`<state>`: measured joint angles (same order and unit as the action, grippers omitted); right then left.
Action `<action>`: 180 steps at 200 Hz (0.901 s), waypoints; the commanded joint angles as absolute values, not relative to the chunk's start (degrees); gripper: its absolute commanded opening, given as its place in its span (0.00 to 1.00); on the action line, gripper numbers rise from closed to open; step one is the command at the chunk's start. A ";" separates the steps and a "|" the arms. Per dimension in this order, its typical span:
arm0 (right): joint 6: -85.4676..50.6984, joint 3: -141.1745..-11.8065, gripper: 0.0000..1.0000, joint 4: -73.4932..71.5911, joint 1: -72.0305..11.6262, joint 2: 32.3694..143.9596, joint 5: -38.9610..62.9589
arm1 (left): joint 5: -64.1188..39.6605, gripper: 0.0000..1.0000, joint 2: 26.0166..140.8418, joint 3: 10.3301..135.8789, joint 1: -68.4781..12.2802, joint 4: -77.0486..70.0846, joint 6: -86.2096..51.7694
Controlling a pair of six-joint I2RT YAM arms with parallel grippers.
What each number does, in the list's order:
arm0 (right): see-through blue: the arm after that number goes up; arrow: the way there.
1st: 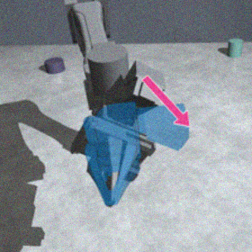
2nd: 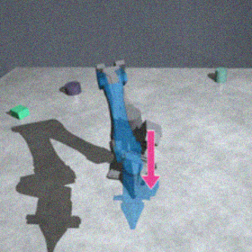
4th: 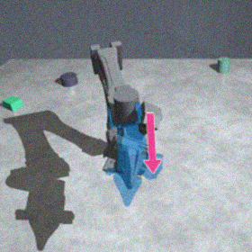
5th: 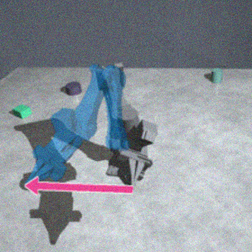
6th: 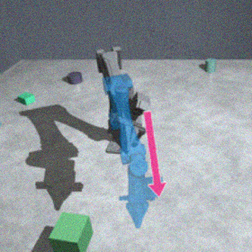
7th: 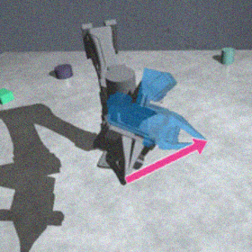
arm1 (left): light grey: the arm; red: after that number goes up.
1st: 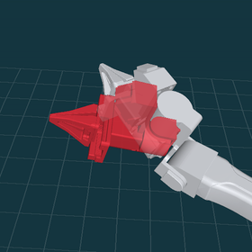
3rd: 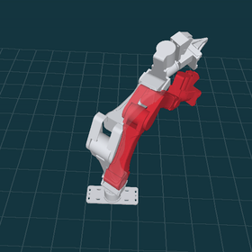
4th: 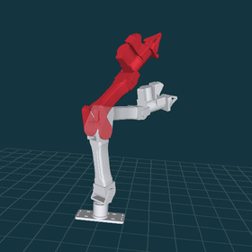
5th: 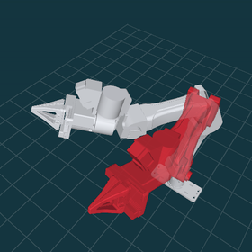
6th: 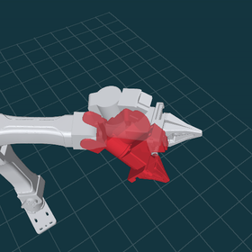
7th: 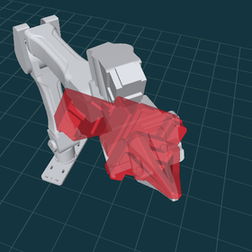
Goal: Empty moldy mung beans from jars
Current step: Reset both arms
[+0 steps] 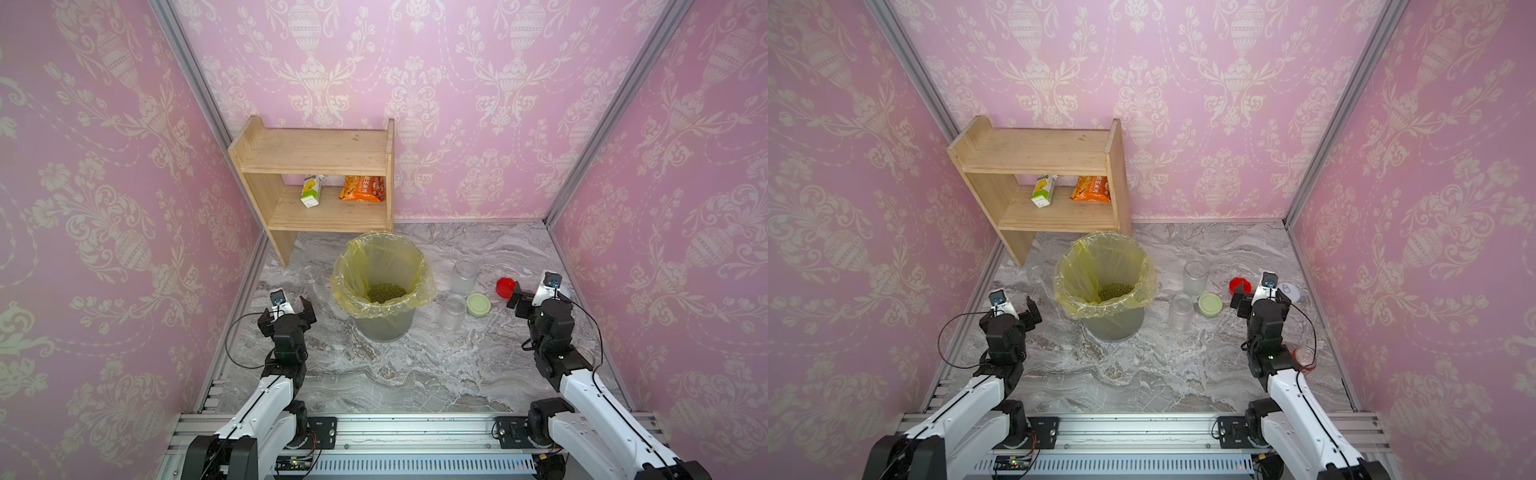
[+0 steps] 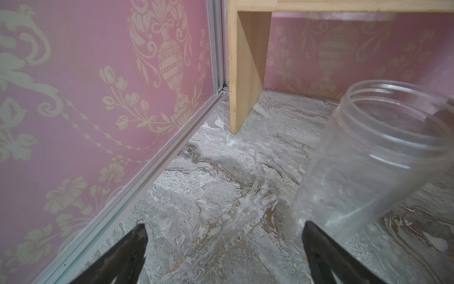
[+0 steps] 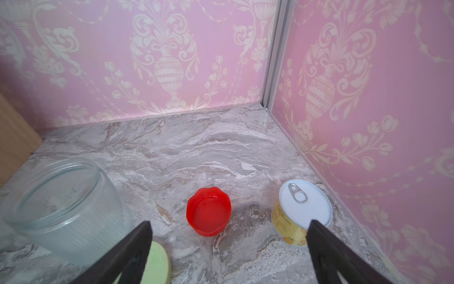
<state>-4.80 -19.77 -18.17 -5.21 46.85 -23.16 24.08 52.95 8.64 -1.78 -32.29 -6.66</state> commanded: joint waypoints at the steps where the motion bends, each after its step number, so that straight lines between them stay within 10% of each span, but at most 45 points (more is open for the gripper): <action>1: -6.59 -18.09 1.00 -27.53 -3.43 50.55 -23.37 | 22.40 0.99 56.27 7.89 -1.92 -38.15 -4.98; 180: -4.78 -24.35 1.00 -37.37 -2.35 79.56 -13.57 | 14.63 0.99 77.00 10.64 -1.32 -58.37 -2.20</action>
